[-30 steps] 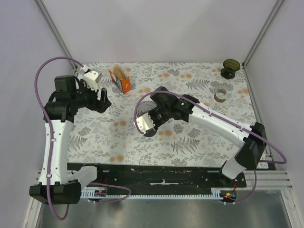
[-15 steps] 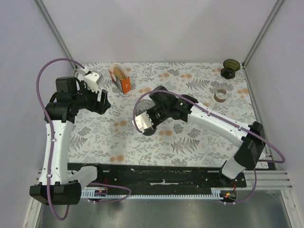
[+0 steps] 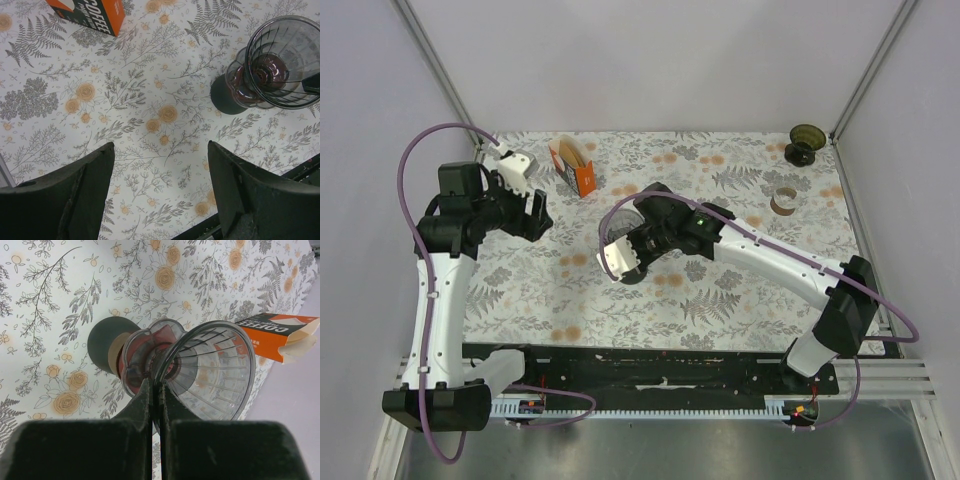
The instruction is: Place the coffee filter in the dripper
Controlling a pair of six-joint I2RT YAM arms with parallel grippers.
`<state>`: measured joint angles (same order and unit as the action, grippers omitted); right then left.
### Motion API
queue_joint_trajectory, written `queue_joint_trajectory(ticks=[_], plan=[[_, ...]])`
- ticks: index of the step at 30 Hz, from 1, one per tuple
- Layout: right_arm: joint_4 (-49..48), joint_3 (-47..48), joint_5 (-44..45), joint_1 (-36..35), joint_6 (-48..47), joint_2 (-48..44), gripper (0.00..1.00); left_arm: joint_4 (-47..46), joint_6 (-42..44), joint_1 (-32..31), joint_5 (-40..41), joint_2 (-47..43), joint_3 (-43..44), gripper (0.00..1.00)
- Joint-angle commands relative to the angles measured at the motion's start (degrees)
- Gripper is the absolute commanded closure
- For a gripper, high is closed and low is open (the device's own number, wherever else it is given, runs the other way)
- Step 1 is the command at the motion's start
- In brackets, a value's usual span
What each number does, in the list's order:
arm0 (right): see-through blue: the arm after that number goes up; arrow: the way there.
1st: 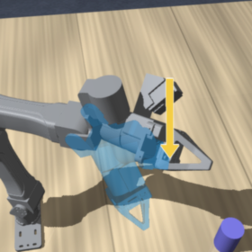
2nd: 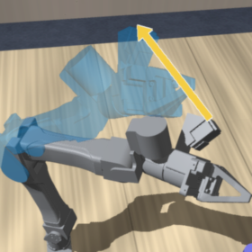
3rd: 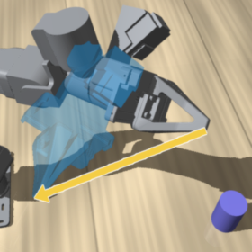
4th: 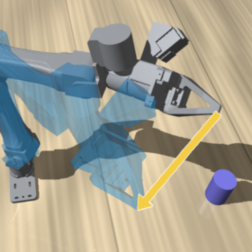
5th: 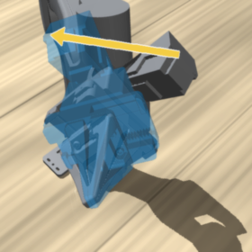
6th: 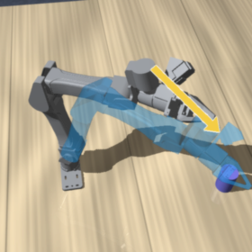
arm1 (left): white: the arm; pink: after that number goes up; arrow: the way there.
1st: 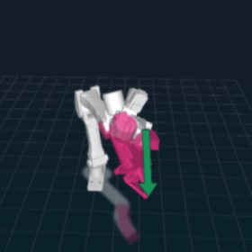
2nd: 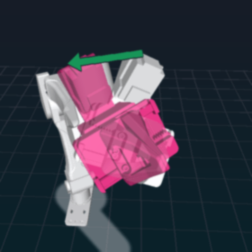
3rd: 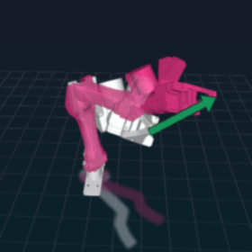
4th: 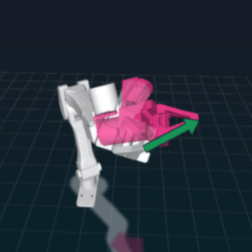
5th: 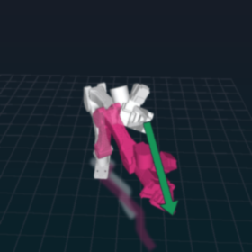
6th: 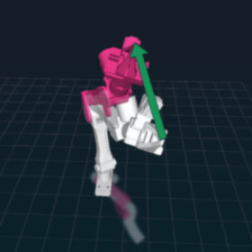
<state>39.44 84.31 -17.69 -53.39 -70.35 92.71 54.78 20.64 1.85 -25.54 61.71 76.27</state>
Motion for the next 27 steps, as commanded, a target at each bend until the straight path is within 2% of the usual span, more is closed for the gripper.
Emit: queue_joint_trajectory(ticks=[1,4,6,7,8,9,13,16,20,23,24,27], plan=[[-0.86,-0.99,-0.59,0.12,0.91,-1.39,0.91,-0.73,1.77,0.09,0.84,-0.54,-0.95,0.2],[-0.68,0.32,0.29,0.12,2.66,-1.65,0.59,-1.61,1.33,0.09,1.19,-0.28,-1.3,0.19],[-0.68,1.46,0.2,0.12,3.63,-2.7,0.45,-3.01,0.37,0.09,1.54,0.25,-1.21,0.19],[-0.94,2.16,0.12,0.04,4.16,-3.4,0.35,-4.5,-1.12,0.09,1.81,0.68,-1.12,0.19],[-1.73,2.78,0.03,0.12,5.12,-4.11,0.1,-6.69,-3.39,0.09,2.85,1.39,-1.04,0.19],[-2.78,3.57,0.03,0.12,5.91,-4.98,0.02,-9.58,-6.98,0.0,5.39,2.09,-0.86,0.19],[-8.66,6.03,0.73,0.12,12.58,-7.97,0.02,-27.49,-24.03,0.09,17.17,5.6,-2.87,0.19],[-16.56,4.91,3.52,0.21,22.15,-11.05,0.02,-36.75,-33.19,-0.09,22.01,11.21,-3.94,0.19],[-23.79,1.21,12.4,1.35,32.09,-14.48,0.02,-34.58,-39.7,-0.88,24.22,25.7,5.52,0.19],[-24.24,0.15,17.33,3.28,37.98,-15.1,0.02,-31.24,-42.08,-1.14,24.05,36.16,13.7,0.19],[-24.15,-0.63,18.91,3.98,39.22,-15.36,0.02,-30.27,-42.18,-3.15,24.57,39.42,16.17,0.19],[-24.32,-3.44,19.54,5.13,40.46,-15.98,0.02,-28.25,-42.35,-4.22,25.28,47.77,23.37,0.19]])
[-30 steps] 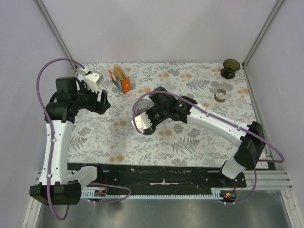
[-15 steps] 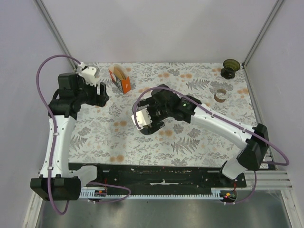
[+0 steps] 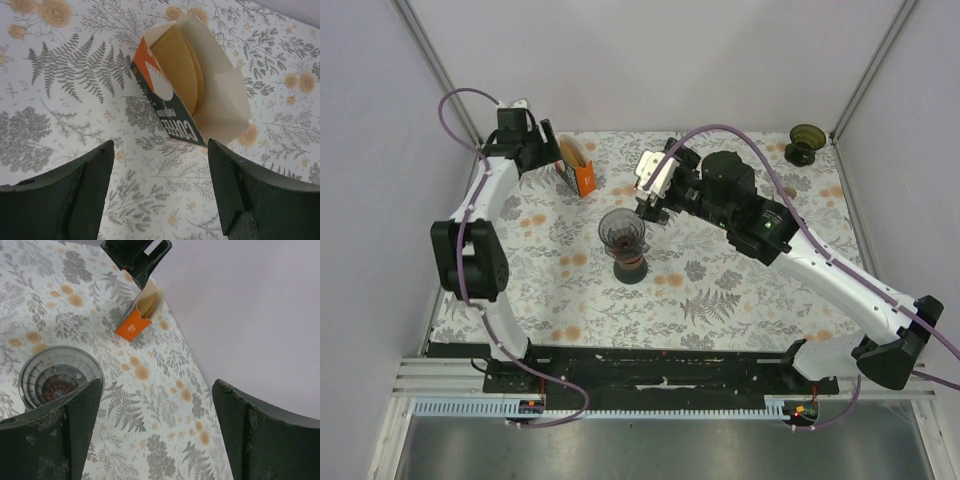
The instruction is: Place the coffee filter in the dripper
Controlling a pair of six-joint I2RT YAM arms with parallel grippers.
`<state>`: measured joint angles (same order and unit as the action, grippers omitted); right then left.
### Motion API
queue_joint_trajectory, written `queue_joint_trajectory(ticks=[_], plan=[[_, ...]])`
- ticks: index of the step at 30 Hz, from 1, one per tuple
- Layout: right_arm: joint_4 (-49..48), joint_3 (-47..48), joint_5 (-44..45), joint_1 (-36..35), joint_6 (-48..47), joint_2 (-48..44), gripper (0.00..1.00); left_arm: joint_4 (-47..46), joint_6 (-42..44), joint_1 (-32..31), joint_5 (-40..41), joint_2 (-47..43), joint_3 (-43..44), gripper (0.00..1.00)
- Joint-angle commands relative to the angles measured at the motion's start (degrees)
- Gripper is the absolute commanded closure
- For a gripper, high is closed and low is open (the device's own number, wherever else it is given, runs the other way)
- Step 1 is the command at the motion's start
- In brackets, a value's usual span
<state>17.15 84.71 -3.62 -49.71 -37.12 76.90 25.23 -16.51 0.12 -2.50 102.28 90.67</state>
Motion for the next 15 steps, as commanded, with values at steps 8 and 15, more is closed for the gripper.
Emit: queue_joint_trajectory(ticks=[8,15], plan=[[-2.47,-8.68,1.97,2.87,8.91,-1.23,0.02,3.94,-6.43,-2.84,2.24,18.82,20.33,0.26],[-2.64,-9.12,1.86,3.22,8.91,-1.14,0.02,6.06,-5.55,-2.76,5.14,20.16,19.02,0.53]])
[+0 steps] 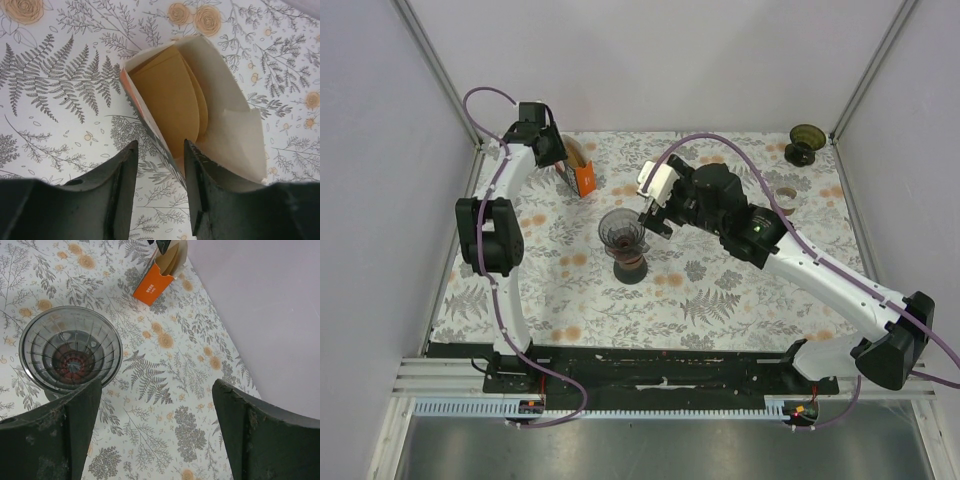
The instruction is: Place the coffee filter in the dripper
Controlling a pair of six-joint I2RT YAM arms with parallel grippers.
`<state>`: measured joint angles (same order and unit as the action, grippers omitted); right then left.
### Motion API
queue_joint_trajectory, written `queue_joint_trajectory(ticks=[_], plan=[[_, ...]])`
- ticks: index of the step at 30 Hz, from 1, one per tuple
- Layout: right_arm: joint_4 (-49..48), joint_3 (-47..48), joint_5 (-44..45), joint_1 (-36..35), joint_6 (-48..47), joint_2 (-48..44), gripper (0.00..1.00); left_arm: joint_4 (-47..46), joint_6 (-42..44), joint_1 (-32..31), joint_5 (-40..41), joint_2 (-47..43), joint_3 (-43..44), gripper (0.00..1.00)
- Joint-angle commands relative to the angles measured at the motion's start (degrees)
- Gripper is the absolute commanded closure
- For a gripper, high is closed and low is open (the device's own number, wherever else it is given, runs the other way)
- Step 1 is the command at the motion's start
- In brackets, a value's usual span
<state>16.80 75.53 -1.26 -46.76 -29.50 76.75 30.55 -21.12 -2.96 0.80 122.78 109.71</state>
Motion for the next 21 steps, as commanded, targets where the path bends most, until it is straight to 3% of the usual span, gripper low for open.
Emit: queue_joint_trajectory(ticks=[1,3,6,10,13,21], plan=[[-2.21,0.06,-0.5,0.27,1.28,-0.99,0.02,0.31,-0.59,0.24,1.58,-0.61,-0.81,0.58],[-2.29,0.23,-0.5,0.27,1.98,-1.08,0.02,0.04,0.47,0.32,1.49,-0.88,-1.78,0.71],[-1.86,0.93,-0.68,0.27,3.82,-1.43,0.02,1.09,2.49,0.41,0.09,-0.79,-1.87,0.98],[-1.77,3.91,-0.85,0.36,8.56,-2.22,0.02,1.01,5.39,0.32,-2.73,-5.6,-4.67,0.98],[-2.12,7.78,-0.24,0.27,15.05,-1.17,0.06,-2.15,8.9,0.33,-4.92,-13.24,-12.39,0.98],[-5.54,17.19,-1.89,0.01,37.73,9.45,0.32,-2.95,17.16,0.24,-10.02,-34.78,-32.17,0.98]])
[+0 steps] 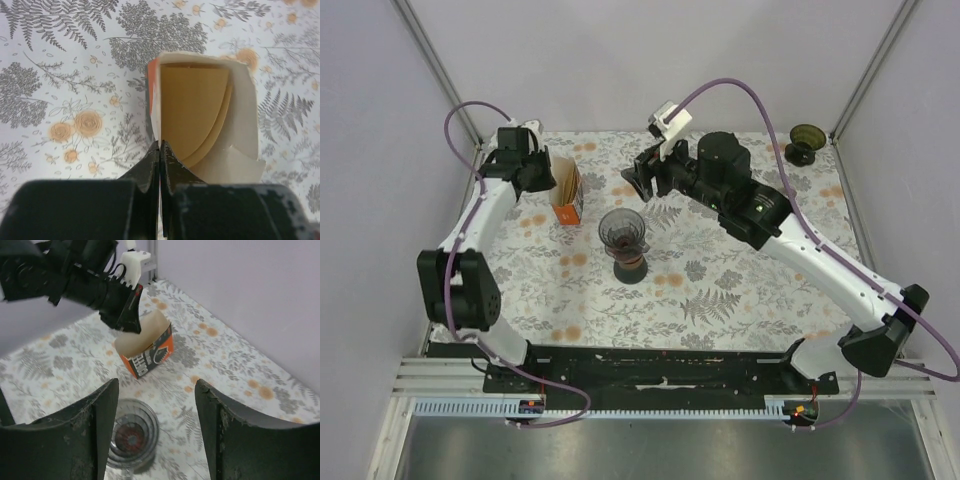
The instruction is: Place the coffee filter in the dripper
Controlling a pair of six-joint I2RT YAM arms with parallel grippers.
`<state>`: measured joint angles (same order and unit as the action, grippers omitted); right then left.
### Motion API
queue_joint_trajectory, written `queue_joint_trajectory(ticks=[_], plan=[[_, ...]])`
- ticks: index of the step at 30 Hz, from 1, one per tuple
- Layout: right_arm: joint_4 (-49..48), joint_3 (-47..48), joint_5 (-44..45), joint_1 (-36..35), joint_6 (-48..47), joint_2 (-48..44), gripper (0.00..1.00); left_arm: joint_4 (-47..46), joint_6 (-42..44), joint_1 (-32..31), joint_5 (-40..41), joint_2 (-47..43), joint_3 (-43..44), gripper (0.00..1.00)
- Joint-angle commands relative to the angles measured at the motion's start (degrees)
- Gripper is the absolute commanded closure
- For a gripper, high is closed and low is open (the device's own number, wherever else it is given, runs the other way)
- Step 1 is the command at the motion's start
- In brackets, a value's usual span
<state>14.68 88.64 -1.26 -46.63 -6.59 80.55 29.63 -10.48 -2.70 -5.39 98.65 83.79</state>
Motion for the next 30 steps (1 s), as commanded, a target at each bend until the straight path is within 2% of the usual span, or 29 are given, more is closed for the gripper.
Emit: queue_joint_trajectory(ticks=[1,4,9,13,17,24,30], plan=[[-4.12,4.95,-3.13,-0.3,16.77,7.41,0.34,-2.03,7.05,-0.11,-4.1,-13.37,-8.62,0.98],[-5.62,8.82,-6.21,-2.05,22.31,12.77,0.42,-2.12,8.89,-1.43,-2.36,-20.49,-14.16,0.98],[-4.31,17.6,-7.18,-6.62,24.34,22.18,0.5,-2.99,11.96,-5.03,4.23,-29.03,-19.1,0.98],[-2.99,20.43,-8.15,-8.21,26.89,26.84,0.62,-3.44,12.68,-6.61,8.9,-32.55,-20.24,0.98],[-1.15,20.61,-5.78,-9.18,27.5,29.48,0.69,-3.0,12.15,-7.67,10.22,-33.61,-20.86,0.98],[3.86,21.22,4.23,-9.0,25.67,32.29,0.71,-2.82,11.1,-8.64,10.13,-35.46,-21.56,0.98],[5.89,22.54,7.84,-8.65,25.4,33.97,0.71,-2.64,11.09,-8.9,9.34,-36.86,-21.56,0.98]])
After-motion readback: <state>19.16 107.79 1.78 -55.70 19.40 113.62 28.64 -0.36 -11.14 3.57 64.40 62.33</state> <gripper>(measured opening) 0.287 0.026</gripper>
